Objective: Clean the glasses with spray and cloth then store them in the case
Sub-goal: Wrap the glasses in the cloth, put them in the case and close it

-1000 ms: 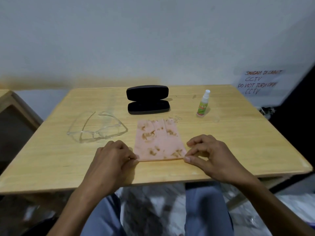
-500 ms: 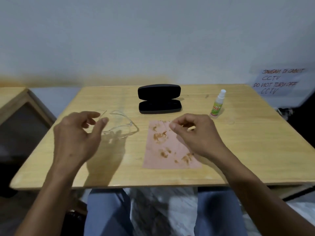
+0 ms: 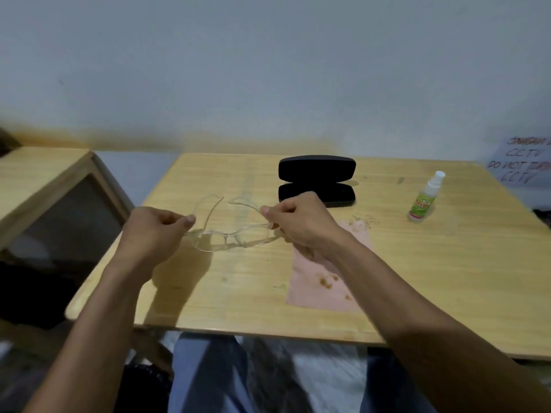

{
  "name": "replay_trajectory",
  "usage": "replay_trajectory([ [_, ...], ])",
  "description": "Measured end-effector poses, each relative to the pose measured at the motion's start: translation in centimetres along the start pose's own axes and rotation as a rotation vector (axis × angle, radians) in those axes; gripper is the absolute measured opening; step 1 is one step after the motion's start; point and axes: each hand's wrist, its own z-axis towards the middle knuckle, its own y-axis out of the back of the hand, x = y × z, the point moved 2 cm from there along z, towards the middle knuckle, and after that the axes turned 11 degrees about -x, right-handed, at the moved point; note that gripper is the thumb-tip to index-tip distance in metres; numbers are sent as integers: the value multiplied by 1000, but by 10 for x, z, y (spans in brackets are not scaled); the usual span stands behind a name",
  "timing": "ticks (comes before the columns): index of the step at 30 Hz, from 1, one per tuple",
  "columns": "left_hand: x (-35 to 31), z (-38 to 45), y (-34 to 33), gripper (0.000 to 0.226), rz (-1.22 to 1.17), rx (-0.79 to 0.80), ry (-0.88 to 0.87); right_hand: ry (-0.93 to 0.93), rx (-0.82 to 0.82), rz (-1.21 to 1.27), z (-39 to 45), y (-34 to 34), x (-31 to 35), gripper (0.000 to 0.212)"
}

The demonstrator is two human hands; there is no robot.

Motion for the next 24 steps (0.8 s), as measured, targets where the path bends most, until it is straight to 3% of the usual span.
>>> replay_trajectory([
  [5,-2,-6,1,10,-129,32,-30,11,29,115,-5,5,-2,13],
  [8,-12,-16,-2,6,-238,41,-91,128,12,28,-12,27,0,19],
  [11,-26,-32,-13,5,-304,87,-183,225,-10,15,-25,62,0,8],
  [18,-42,-74,-54,7,-267,201,-402,299,-137,-70,-60,141,-34,9],
  [24,-32,-86,-79,8,-175,228,-442,229,-168,-36,-78,147,-66,9],
])
